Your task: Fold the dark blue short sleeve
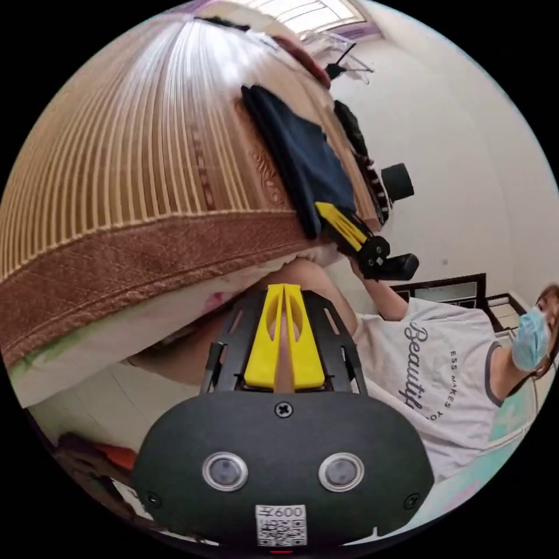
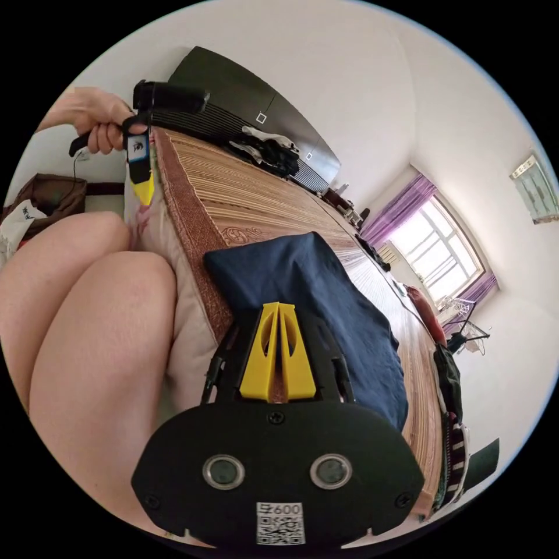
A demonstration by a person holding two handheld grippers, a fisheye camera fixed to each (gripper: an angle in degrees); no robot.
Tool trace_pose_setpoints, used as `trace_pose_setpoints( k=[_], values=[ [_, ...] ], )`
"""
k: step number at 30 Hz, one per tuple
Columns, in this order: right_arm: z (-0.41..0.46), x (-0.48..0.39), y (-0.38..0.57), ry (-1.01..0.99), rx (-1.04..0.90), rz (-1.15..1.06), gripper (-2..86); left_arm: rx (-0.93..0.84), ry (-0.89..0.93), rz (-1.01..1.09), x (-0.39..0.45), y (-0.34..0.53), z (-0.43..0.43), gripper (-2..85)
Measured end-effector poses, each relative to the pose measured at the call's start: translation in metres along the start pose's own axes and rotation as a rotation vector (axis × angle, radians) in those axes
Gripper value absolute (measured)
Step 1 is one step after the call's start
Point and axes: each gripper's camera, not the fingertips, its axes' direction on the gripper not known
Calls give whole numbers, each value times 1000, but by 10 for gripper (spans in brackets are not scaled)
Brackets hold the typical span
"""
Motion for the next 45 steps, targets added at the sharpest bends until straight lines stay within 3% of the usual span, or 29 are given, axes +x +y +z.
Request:
trace_pose_setpoints(
  k=[2, 4, 5, 7, 9, 12, 15, 18, 24, 37, 45],
  values=[
    [-3, -22, -1, 110, -5, -70, -9, 99, -165, 155, 53, 11, 13, 6],
    [-6, -27, -3, 131, -23, -79, -9, 87, -537, 397, 131, 23, 70, 9],
    [-10, -22, -4, 89, -33, -53, -9, 76, -662, 459, 149, 27, 91, 10],
    [-16, -1, -1, -18, -35, 59, -8, 55, -1190, 666, 202, 51, 188, 12],
    [-21, 25, 9, -152, -18, 202, -8, 62, -1347, 882, 227, 80, 254, 11],
    [-30, 55, 30, -333, 33, 316, -8, 18, -1321, 1073, 249, 117, 325, 10],
    [-38, 71, 46, -368, 72, 411, -8, -35, -1525, 1197, 246, 142, 387, 11],
    [-36, 75, 48, -380, 30, 451, -8, -22, -1603, 1290, 241, 163, 427, 12],
    [-27, 70, 41, -397, -2, 413, -8, -73, -1648, 1333, 229, 169, 481, 15],
    [-28, 60, 19, -309, 1, 290, -6, -122, -1565, 1358, 182, 160, 532, 22],
    [-25, 56, 14, -301, 17, 256, 7, -150, -1674, 1433, 142, 164, 565, 27]
  ],
)
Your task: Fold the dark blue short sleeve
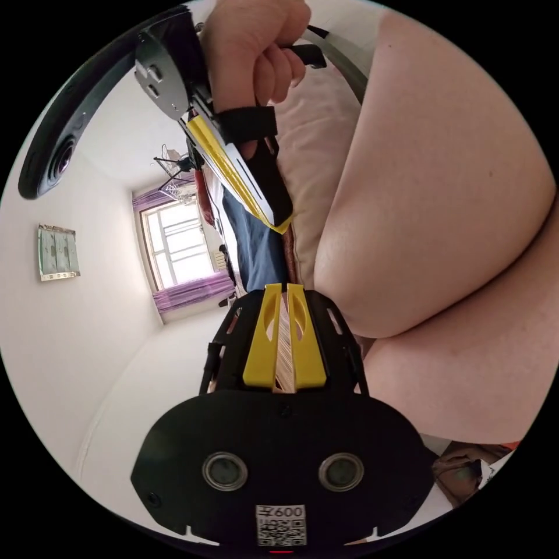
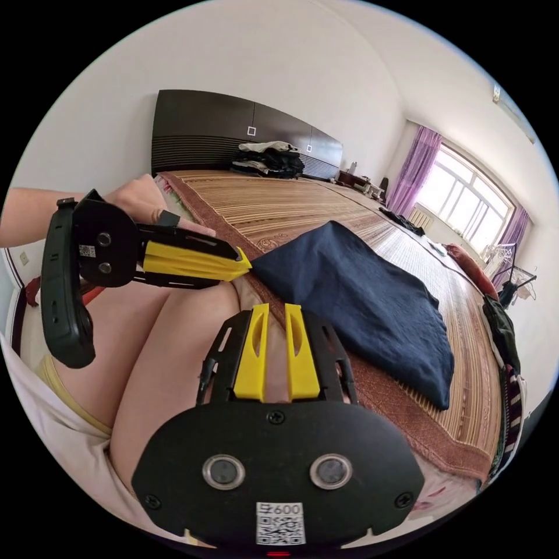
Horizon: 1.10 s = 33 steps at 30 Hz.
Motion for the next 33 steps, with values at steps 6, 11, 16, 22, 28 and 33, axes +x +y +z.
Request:
trace_pose_setpoints(
  k=[6, 11, 16, 22, 28, 33],
  values=[
    [2, -1, -22, -18, 90, -134, 39, -48, 20, -271, -2, 18, 30, 62],
    [32, -6, -43, -128, -5, -346, 57, -74, 65, -368, 13, 39, 44, 52],
    [42, 18, -54, -167, -27, -259, 37, -86, 59, -403, 37, 57, 59, 23],
    [47, 60, -58, -276, -18, -145, 3, -94, 80, -458, 37, 69, 89, 20],
    [47, 73, -63, -287, -12, -204, -8, -95, 71, -450, 34, 78, 115, 37],
    [48, 106, -64, -390, 3, -69, -9, -88, 44, -386, 22, 80, 138, 74]
  ],
)
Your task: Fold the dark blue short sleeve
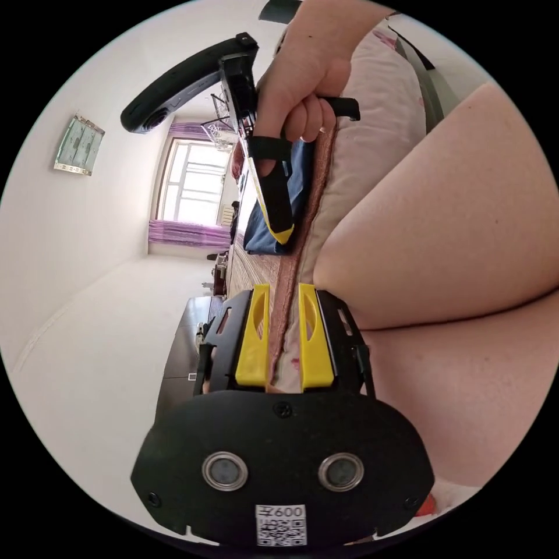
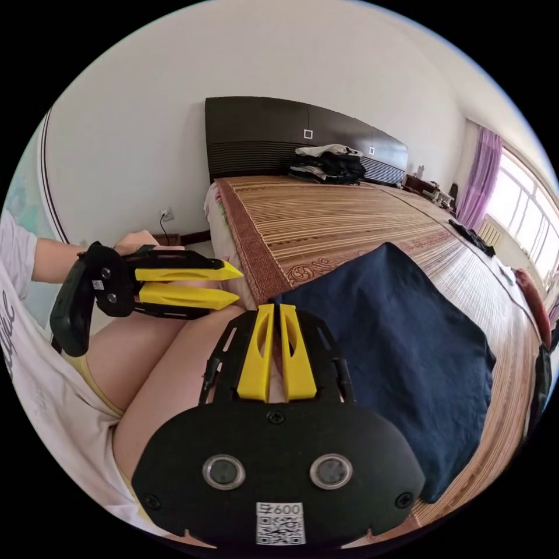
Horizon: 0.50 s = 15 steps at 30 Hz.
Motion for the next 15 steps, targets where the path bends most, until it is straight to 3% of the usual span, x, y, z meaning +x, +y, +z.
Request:
trace_pose_setpoints(
  k=[5, 10, 15],
  values=[
    [-13, 8, -2, -6, 26, 31, -9, 76, -50, 33, -25, -16, 22, 84],
    [-20, 10, -5, -10, 36, 42, -8, 118, -88, 202, -17, -28, 53, 90],
    [-28, 4, -2, -59, 65, 43, -5, 112, -103, 182, -26, -39, 74, 55]
  ],
)
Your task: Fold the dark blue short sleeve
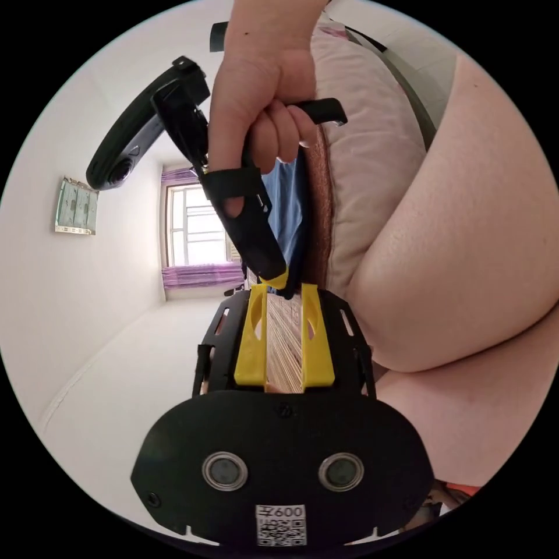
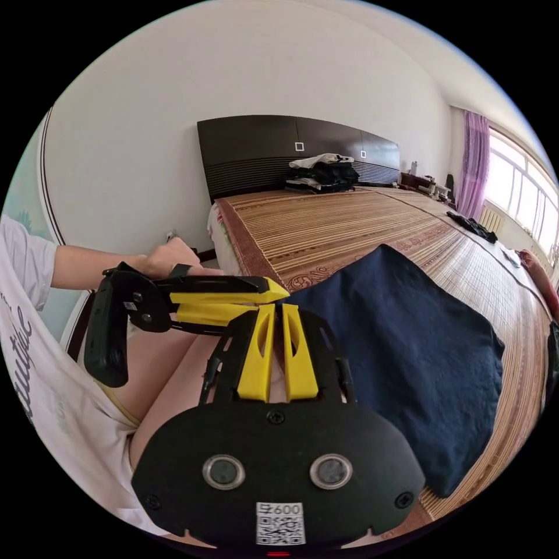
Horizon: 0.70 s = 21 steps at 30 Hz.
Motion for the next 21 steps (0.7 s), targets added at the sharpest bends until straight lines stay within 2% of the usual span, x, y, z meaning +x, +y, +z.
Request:
trace_pose_setpoints(
  k=[3, 9, 12, 14, 17, 21],
  values=[
    [-12, -10, 11, 6, -2, -50, 6, 22, 27, -13, -5, 8, 6, 39],
    [-13, -75, 21, 383, 48, -286, 36, 53, 64, -122, -24, 23, 18, 31],
    [18, -106, 11, 458, -80, -438, 23, 43, 77, -151, -33, 26, 25, 30],
    [40, -126, 5, 594, -139, -512, 5, 34, 90, -157, -36, 30, 29, 29],
    [48, -143, -7, 654, -166, -519, -6, 23, 76, -139, -34, 36, 34, 31],
    [43, -146, -18, 631, -167, -493, -8, 40, -24, -9, -15, 31, 25, 42]
  ],
)
